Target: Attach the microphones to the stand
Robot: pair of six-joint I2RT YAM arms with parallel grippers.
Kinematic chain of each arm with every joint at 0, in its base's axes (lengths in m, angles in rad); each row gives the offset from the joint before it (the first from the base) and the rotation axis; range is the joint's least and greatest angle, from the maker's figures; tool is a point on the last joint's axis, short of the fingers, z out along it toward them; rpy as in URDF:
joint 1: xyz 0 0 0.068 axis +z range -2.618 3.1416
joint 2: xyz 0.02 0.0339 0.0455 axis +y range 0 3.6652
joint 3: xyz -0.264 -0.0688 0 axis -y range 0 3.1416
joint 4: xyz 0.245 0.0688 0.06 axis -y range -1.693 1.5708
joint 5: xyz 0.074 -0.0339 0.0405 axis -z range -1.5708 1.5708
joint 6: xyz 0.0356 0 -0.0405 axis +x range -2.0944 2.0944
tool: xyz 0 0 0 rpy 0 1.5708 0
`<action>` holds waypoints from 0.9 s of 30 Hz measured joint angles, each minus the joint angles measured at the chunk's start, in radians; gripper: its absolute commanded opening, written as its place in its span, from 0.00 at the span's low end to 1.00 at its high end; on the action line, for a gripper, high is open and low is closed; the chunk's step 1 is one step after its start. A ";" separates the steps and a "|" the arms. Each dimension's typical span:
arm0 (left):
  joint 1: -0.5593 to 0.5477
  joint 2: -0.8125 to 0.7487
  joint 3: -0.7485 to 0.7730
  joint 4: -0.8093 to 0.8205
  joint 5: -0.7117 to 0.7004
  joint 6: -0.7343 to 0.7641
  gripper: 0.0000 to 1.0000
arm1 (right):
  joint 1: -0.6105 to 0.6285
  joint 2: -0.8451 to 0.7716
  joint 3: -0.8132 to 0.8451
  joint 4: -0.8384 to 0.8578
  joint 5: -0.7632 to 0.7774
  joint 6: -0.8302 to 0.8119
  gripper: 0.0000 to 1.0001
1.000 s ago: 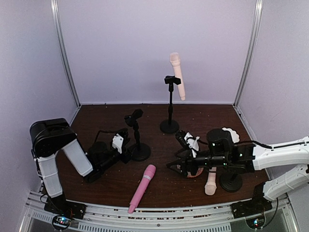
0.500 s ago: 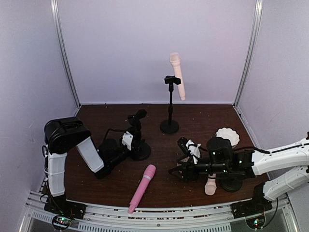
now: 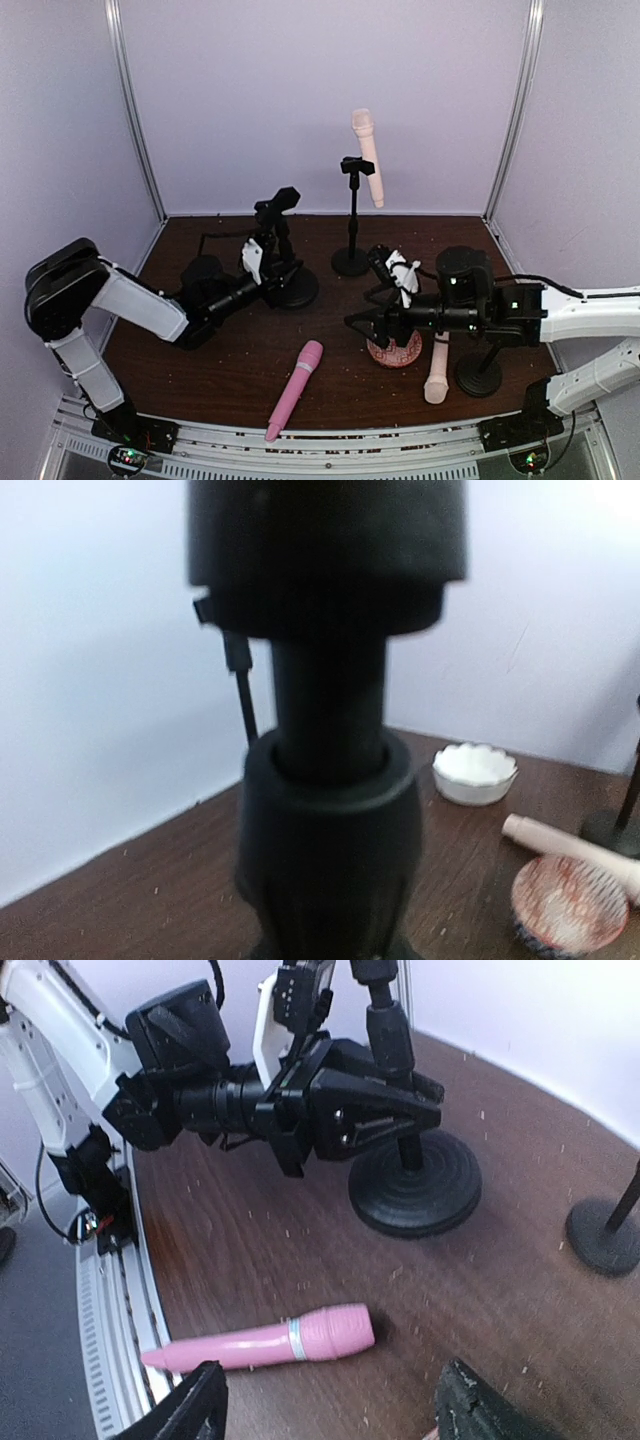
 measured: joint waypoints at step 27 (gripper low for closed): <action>-0.023 -0.316 0.467 -1.215 0.290 -0.192 0.00 | -0.019 0.081 0.492 -0.323 0.104 -0.021 0.71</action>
